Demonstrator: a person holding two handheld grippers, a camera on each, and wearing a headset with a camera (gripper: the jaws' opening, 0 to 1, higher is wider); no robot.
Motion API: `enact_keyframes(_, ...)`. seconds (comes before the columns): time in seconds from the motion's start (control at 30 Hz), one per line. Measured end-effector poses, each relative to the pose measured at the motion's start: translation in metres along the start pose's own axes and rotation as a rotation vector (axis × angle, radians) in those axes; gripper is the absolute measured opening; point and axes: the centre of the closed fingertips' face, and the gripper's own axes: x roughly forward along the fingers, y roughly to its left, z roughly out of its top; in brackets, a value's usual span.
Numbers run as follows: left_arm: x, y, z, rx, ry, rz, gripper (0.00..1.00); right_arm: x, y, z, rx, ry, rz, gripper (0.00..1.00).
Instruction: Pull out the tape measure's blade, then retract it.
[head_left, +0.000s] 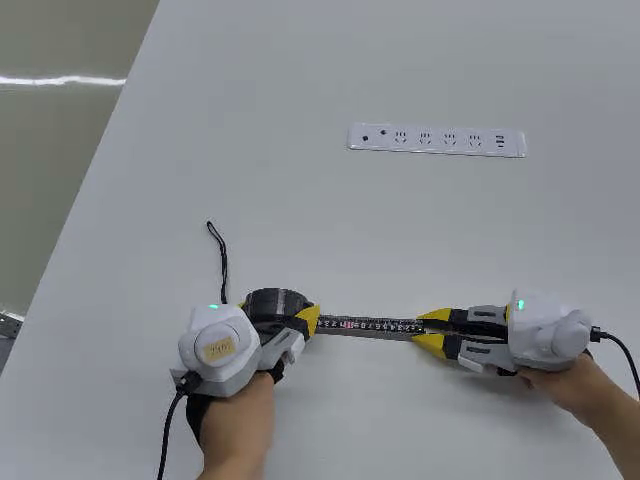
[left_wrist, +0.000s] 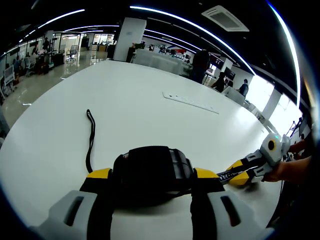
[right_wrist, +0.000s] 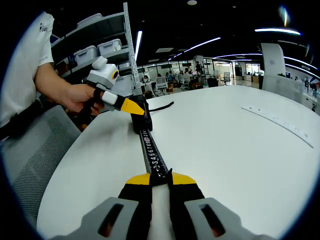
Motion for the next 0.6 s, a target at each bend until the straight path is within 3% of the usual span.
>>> enact_keyframes(0.6, 0.0, 0.0, 0.0, -0.005, 0.001, 0.002, 0.59, 0.028, 0.009, 0.011, -0.013, 0.002, 0.027, 0.1)
